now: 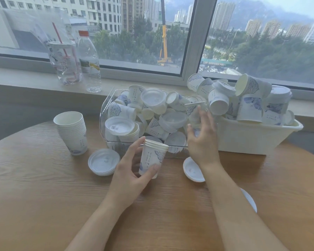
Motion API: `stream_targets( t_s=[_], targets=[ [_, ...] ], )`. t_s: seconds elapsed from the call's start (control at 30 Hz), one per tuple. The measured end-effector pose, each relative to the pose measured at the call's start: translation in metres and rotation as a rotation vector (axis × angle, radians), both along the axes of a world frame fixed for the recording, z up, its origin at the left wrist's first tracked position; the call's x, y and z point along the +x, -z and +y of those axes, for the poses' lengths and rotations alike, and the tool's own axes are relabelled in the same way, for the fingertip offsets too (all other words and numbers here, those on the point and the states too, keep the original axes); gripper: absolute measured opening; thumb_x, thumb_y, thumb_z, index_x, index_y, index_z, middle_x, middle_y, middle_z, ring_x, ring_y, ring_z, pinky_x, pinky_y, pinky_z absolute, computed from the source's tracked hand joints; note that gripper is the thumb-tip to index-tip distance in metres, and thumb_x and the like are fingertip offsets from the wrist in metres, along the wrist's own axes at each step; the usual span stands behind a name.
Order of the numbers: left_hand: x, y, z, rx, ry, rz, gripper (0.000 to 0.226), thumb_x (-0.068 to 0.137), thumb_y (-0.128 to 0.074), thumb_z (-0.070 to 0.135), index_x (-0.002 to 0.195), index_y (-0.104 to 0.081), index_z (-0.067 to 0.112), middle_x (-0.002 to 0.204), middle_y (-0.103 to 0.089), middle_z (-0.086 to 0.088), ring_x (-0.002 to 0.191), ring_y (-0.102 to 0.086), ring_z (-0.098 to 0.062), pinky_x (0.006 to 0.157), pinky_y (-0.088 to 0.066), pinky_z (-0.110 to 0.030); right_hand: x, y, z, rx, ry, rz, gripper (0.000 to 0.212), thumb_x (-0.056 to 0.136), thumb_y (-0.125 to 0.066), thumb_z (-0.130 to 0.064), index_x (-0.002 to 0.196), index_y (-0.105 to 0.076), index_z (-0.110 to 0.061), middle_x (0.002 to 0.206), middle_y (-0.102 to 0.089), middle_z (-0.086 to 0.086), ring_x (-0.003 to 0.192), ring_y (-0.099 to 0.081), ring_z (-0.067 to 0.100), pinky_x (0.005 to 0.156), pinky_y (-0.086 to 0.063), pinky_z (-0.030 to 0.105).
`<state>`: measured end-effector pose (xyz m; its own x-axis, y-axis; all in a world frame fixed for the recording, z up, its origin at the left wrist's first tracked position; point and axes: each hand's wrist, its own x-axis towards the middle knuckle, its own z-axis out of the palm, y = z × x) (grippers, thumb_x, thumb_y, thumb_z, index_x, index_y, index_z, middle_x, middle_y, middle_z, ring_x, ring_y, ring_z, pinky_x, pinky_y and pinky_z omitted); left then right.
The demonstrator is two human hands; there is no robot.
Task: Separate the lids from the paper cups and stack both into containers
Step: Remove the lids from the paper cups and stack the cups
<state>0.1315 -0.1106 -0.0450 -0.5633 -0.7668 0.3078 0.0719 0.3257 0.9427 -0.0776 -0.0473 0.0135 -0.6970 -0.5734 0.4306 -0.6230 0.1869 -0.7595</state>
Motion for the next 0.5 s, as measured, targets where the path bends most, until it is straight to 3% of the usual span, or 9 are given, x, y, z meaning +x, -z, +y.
stream_targets(
  t_s=[0.07,0.3,0.4,0.5],
  targets=[
    [0.0,0.0,0.0,0.008,-0.001,0.007,0.079,0.085,-0.086,0.027,0.15,-0.046,0.045,0.123,-0.066,0.022,0.109,-0.072,-0.008,0.075,-0.062,-0.025,-0.011,-0.005,-0.01,0.021,0.049,0.09,0.062,0.104,-0.057,-0.018,0.161,-0.035,-0.029,0.172,-0.02,0.009,0.161,-0.012,0.019,0.13,-0.018,0.042],
    [0.0,0.0,-0.002,0.001,-0.003,0.006,0.078,0.086,-0.086,0.024,0.15,-0.046,0.044,0.121,-0.066,0.024,0.108,-0.072,-0.009,0.081,-0.063,-0.029,-0.027,-0.007,-0.03,0.193,0.152,0.261,0.067,0.1,-0.064,-0.019,0.159,-0.035,-0.033,0.17,-0.022,0.014,0.157,-0.026,0.03,0.123,-0.033,0.047],
    [0.0,0.001,-0.002,-0.002,-0.005,0.011,0.078,0.086,-0.086,0.023,0.15,-0.047,0.044,0.121,-0.066,0.022,0.107,-0.073,-0.009,0.078,-0.063,-0.028,-0.025,-0.004,-0.031,0.143,0.195,0.318,0.05,0.095,-0.07,-0.014,0.139,-0.054,-0.029,0.162,-0.036,0.01,0.146,-0.041,0.031,0.115,-0.042,0.048],
    [0.0,0.0,-0.001,-0.011,-0.009,0.017,0.078,0.086,-0.085,0.021,0.15,-0.047,0.042,0.12,-0.066,0.025,0.105,-0.073,-0.007,0.075,-0.062,-0.024,-0.02,-0.006,-0.027,0.005,0.198,0.342,0.031,0.092,-0.072,-0.016,0.12,-0.06,-0.022,0.141,-0.054,0.002,0.125,-0.055,0.026,0.1,-0.049,0.043]
  ],
)
